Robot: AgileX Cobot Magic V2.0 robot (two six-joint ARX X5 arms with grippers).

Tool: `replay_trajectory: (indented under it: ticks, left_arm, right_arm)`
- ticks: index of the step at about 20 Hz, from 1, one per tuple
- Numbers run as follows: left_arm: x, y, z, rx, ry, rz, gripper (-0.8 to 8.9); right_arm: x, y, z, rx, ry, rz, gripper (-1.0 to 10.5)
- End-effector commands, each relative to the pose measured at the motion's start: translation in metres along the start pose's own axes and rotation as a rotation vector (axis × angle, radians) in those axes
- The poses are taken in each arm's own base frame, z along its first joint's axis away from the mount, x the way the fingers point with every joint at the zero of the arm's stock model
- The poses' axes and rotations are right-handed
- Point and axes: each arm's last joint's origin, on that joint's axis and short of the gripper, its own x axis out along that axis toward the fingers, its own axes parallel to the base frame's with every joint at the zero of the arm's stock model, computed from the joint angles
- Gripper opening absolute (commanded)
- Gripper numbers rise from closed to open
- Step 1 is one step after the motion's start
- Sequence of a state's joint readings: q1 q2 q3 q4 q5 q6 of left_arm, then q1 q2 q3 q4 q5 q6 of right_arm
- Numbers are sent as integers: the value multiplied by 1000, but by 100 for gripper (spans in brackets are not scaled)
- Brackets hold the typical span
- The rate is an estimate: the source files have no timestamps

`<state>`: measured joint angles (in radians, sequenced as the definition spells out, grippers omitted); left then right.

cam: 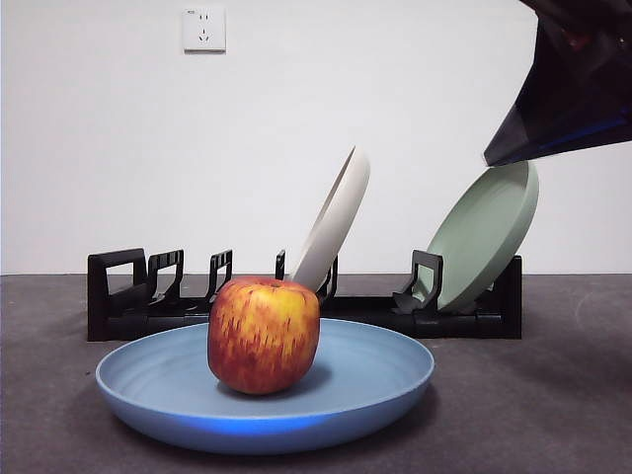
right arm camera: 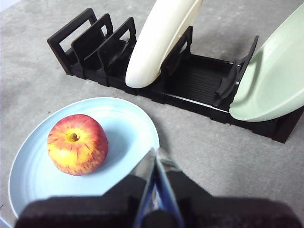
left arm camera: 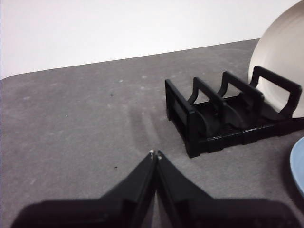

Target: Take the blue plate from the plate rack,put the plate on the table,take the apple from the table,put the apple in the plate

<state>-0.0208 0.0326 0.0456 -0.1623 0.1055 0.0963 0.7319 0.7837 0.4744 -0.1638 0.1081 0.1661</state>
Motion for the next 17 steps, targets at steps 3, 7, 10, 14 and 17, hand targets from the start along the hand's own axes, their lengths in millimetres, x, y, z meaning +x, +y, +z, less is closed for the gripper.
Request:
replay_trajectory:
  ticks: [3,7,10,14,17]
  left_arm:
    - [2,1,-13,-53,23,14,-3]
    - [2,0,-13,-74,25,12,-3]
    - [2,1,-13,-74,25,13,-3]
    - [2,1,-13,-74,25,13,-3]
    - [2,1,-13,-74,25,13,-3]
  right_arm:
    - [0,0,0,9,-4,-1,1]
    - [0,0,0,9,-4,-1,1]
    - [0,0,0,9,-4,-1,1]
    - [0,0,0,9,-4,-1,1]
    - [0,0,0,9,-4,-1,1]
